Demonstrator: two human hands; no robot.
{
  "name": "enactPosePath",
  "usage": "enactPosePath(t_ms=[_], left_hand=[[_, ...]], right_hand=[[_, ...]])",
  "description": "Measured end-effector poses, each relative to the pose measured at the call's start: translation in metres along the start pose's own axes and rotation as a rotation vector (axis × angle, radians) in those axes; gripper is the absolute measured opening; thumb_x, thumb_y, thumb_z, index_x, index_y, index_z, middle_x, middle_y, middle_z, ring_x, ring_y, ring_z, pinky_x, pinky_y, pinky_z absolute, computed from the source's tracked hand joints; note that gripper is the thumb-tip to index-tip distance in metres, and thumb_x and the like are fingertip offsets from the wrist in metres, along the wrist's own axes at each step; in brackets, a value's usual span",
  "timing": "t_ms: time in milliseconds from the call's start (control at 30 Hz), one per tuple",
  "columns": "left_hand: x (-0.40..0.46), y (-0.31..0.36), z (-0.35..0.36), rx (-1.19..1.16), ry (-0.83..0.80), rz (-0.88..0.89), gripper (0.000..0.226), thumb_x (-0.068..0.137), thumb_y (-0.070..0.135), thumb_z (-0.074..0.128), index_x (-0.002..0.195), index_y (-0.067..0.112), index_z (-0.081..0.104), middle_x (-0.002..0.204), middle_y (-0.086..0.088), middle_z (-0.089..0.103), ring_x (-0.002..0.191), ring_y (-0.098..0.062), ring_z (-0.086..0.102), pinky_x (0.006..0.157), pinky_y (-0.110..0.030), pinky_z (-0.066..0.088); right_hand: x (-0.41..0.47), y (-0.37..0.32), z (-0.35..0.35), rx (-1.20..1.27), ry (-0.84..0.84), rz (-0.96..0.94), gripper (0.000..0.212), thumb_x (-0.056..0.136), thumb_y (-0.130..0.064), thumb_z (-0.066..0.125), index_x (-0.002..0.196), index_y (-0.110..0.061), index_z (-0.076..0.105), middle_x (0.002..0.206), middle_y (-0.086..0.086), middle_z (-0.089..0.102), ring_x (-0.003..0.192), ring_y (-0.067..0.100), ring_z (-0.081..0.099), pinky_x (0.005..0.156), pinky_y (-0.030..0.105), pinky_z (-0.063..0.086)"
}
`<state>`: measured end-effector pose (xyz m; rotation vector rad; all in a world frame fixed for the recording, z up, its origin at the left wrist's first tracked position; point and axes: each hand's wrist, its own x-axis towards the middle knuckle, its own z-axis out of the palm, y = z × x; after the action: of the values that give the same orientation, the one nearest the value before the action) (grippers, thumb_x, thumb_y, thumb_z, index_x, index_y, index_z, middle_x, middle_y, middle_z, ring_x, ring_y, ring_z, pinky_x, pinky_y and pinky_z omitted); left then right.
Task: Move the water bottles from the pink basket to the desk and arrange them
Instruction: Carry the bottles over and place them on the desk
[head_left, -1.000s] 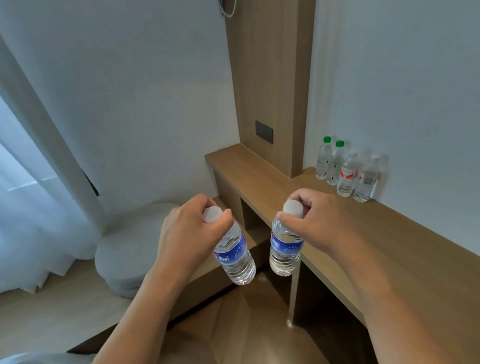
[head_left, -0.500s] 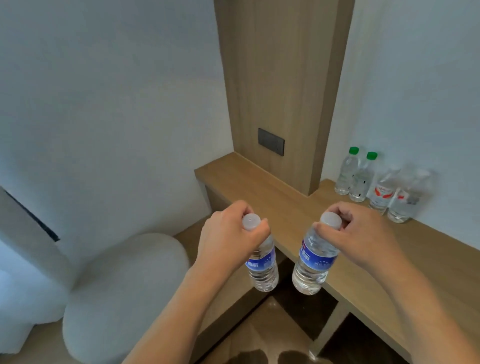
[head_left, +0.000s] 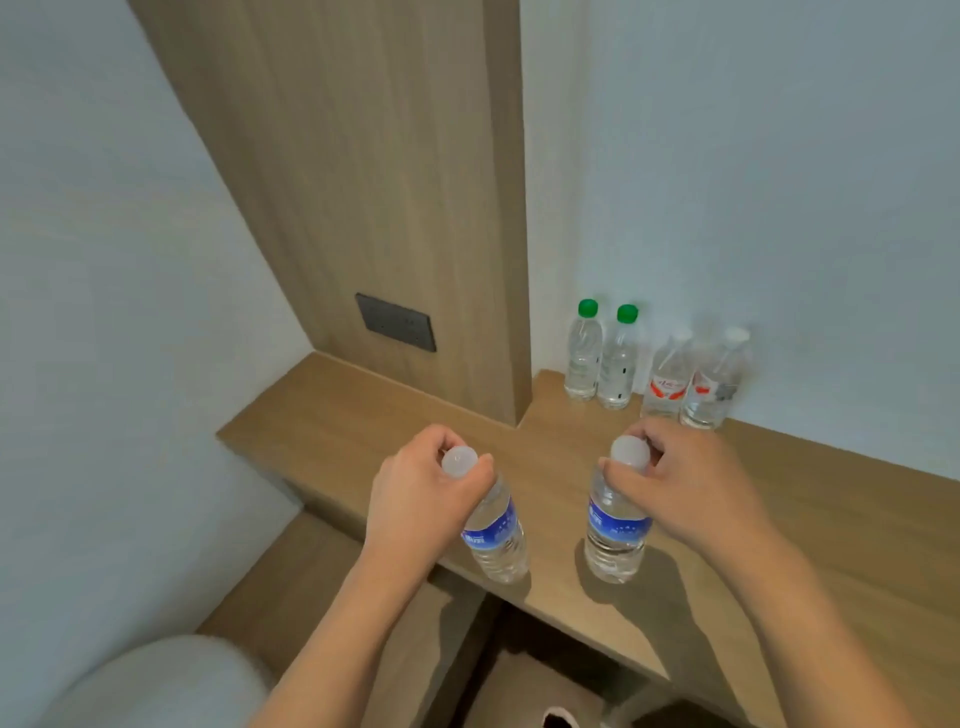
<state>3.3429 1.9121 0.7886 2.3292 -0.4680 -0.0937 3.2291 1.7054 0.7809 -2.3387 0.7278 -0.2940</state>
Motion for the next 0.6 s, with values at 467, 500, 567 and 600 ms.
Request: enactPosePath(t_ms=[467, 500, 567, 600], left_hand=[[0.156, -0.008, 0.098, 0.212, -0.163, 0.066, 0.023, 0.086, 0.048, 0.057, 0.088, 0.025, 0.053, 0.076, 0.007, 0.063, 0.075, -0.022, 0.063, 0.065, -0.037, 0.054], [0.163, -0.011, 0.104, 0.224, -0.171, 0.071, 0.024, 0.087, 0.048, 0.057, 0.089, 0.025, 0.053, 0.078, 0.005, 0.064, 0.077, -0.025, 0.063, 0.066, -0.036, 0.052], [0.173, -0.018, 0.114, 0.253, -0.192, 0.088, 0.025, 0.088, 0.049, 0.057, 0.092, 0.024, 0.052, 0.081, 0.001, 0.066, 0.079, -0.029, 0.061, 0.065, -0.035, 0.046], [0.177, -0.021, 0.118, 0.259, -0.209, 0.097, 0.026, 0.089, 0.05, 0.056, 0.092, 0.024, 0.052, 0.083, -0.001, 0.066, 0.08, -0.031, 0.061, 0.065, -0.035, 0.045]], right_hand=[[0.157, 0.066, 0.062, -0.051, -0.042, 0.198, 0.022, 0.081, -0.044, 0.064, 0.093, -0.028, 0.055, 0.082, -0.006, 0.062, 0.08, 0.017, 0.058, 0.062, 0.031, 0.042], [0.163, 0.067, 0.067, -0.052, -0.029, 0.209, 0.021, 0.08, -0.043, 0.065, 0.092, -0.028, 0.055, 0.081, -0.005, 0.062, 0.08, 0.018, 0.058, 0.064, 0.032, 0.043], [0.168, 0.068, 0.077, -0.107, 0.009, 0.187, 0.023, 0.08, -0.043, 0.065, 0.094, -0.025, 0.058, 0.083, -0.003, 0.063, 0.08, 0.02, 0.059, 0.068, 0.035, 0.048], [0.169, 0.068, 0.08, -0.138, 0.029, 0.172, 0.024, 0.081, -0.042, 0.065, 0.095, -0.023, 0.059, 0.084, -0.001, 0.064, 0.08, 0.021, 0.06, 0.07, 0.036, 0.049]])
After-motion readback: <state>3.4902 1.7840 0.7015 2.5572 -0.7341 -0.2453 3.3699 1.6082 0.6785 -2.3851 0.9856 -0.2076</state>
